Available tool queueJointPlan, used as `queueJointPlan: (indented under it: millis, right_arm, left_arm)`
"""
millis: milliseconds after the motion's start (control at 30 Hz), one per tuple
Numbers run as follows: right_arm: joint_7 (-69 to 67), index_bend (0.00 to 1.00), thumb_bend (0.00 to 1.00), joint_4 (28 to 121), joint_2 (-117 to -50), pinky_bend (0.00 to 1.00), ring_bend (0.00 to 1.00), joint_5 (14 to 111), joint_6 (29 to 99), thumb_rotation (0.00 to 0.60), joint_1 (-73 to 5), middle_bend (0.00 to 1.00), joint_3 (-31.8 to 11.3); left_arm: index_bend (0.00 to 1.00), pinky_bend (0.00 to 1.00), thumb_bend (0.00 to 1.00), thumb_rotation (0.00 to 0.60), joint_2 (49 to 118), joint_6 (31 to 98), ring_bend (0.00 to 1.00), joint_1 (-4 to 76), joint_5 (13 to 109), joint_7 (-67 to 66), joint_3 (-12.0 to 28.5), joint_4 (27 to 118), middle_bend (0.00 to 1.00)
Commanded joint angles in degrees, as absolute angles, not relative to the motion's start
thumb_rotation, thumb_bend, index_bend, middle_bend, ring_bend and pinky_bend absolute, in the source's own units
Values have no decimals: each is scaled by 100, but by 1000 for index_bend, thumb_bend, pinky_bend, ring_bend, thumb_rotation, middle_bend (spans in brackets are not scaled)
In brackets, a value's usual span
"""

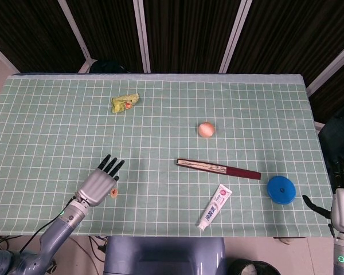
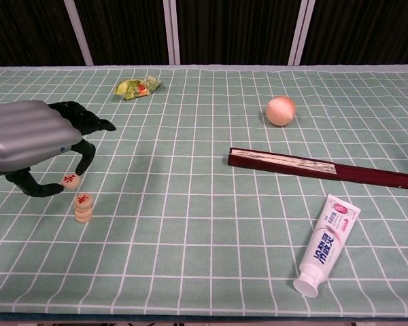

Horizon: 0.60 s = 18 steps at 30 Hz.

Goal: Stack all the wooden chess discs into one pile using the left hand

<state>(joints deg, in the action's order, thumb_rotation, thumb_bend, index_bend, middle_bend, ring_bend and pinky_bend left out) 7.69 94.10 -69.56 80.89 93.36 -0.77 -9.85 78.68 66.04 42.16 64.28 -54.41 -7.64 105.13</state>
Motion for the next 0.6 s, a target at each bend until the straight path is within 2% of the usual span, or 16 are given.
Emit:
queueJointPlan:
  millis: [33, 600]
  right_arm:
    - [763, 92, 232, 9410, -6953, 0, 0, 8087, 9339, 600, -76, 13, -988]
    - [759, 92, 233, 9403, -6959, 0, 0, 8082, 9347, 600, -75, 13, -996]
  left_arm:
    - [500, 0, 306, 600, 7968, 6568, 0, 4191, 6473, -5528, -777, 10422, 0]
    - [489, 0, 306, 600, 8224, 6455, 0, 4085, 6577, -5760, -747, 10238, 0]
